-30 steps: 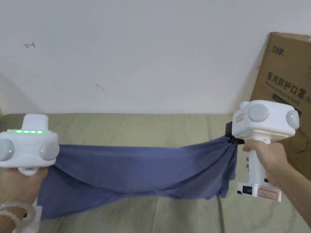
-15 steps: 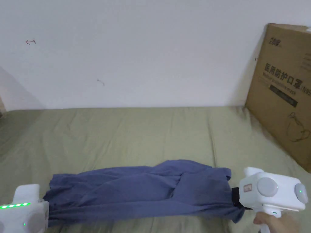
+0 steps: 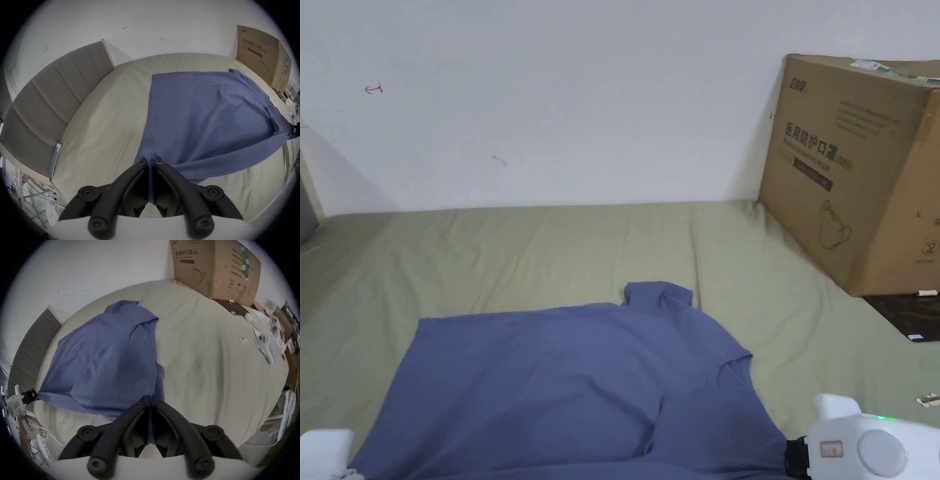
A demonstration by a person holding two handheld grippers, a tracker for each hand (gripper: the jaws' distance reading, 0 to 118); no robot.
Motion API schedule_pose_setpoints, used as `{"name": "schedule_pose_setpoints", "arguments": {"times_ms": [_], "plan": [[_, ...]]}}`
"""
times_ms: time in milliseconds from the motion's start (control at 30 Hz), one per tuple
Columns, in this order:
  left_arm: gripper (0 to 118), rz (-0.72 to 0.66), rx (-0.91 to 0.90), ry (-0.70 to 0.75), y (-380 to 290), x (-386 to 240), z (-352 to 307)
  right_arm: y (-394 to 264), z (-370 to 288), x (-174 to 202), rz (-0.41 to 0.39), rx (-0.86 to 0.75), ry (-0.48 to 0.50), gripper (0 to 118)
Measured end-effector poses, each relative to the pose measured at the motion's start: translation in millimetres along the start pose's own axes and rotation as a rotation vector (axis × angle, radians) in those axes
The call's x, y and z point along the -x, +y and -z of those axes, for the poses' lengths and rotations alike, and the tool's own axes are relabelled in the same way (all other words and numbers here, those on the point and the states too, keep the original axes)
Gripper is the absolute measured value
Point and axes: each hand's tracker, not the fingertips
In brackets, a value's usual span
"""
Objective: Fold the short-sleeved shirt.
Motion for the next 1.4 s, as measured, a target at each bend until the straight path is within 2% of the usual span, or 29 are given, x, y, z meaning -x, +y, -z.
{"name": "schedule_pose_setpoints", "arguments": {"times_ms": [133, 233, 267, 367, 533, 567, 600, 633, 667, 700, 733, 933, 967, 1000, 1033, 1067, 1167, 1300, 1333, 1367, 1400], "plan": [[2, 0.023, 0.021, -0.002, -39, 1, -23, -42, -22, -8, 0.016, 0.012, 0.014, 2], [1, 0.011, 0.029, -0.005, -59, 1, -32, -63, -30, -8, -0.020, 0.025, 0.007, 2], [1, 0.005, 0.029, -0.009, -66, 2, -34, -67, -31, -9, -0.040, 0.024, -0.005, 2], [2, -0.007, 0.041, -0.019, -81, 1, -34, -73, -26, -18, -0.007, 0.034, 0.008, 2], [5, -0.008, 0.032, -0.021, -84, 0, -32, -75, -18, -21, -0.016, 0.033, 0.005, 2], [14, -0.013, 0.027, -0.017, -83, 1, -31, -75, -16, -23, -0.014, 0.022, 0.013, 2], [31, -0.021, 0.030, -0.016, -82, 2, -30, -75, -16, -23, -0.014, 0.025, 0.014, 5], [54, -0.026, 0.035, -0.012, -81, 0, -33, -75, -16, -23, -0.011, 0.026, 0.010, 17], [88, -0.038, 0.039, -0.017, -81, 3, -34, -75, -16, -24, -0.007, 0.018, -0.004, 44], [103, -0.054, 0.047, -0.034, -81, 5, -34, -75, -16, -25, -0.013, 0.012, -0.023, 65], [107, -0.070, 0.057, -0.053, -83, 8, -37, -75, -19, -25, -0.021, 0.011, -0.037, 71], [104, -0.169, 0.007, -0.131, -91, 19, -62, -78, -48, -8, -0.121, -0.098, -0.079, 71], [95, -0.185, -0.009, -0.156, -92, 20, -68, -80, -53, -3, -0.133, -0.114, -0.061, 67], [75, -0.202, -0.029, -0.177, -95, 21, -76, -82, -58, 0, -0.139, -0.140, -0.041, 58], [42, -0.202, -0.027, -0.178, -100, 20, -78, -84, -60, 2, -0.130, -0.145, -0.032, 40], [0, -0.193, -0.017, -0.173, -103, 18, -79, -85, -59, 3, -0.122, -0.141, -0.023, 6], [0, -0.166, -0.017, -0.179, -120, 14, -81, -91, -59, 6, -0.088, -0.106, 0.063, 0], [4, -0.185, -0.004, -0.159, -131, 17, -71, -93, -48, 11, -0.124, -0.099, 0.019, 0], [17, -0.189, 0.003, -0.160, -131, 19, -68, -93, -46, 11, -0.125, -0.090, 0.018, 0], [47, -0.184, 0.031, -0.168, -131, 22, -66, -93, -45, 11, -0.120, -0.080, 0.024, 0], [65, -0.179, 0.037, -0.173, -132, 23, -63, -93, -43, 10, -0.106, -0.067, 0.041, 0]]}}
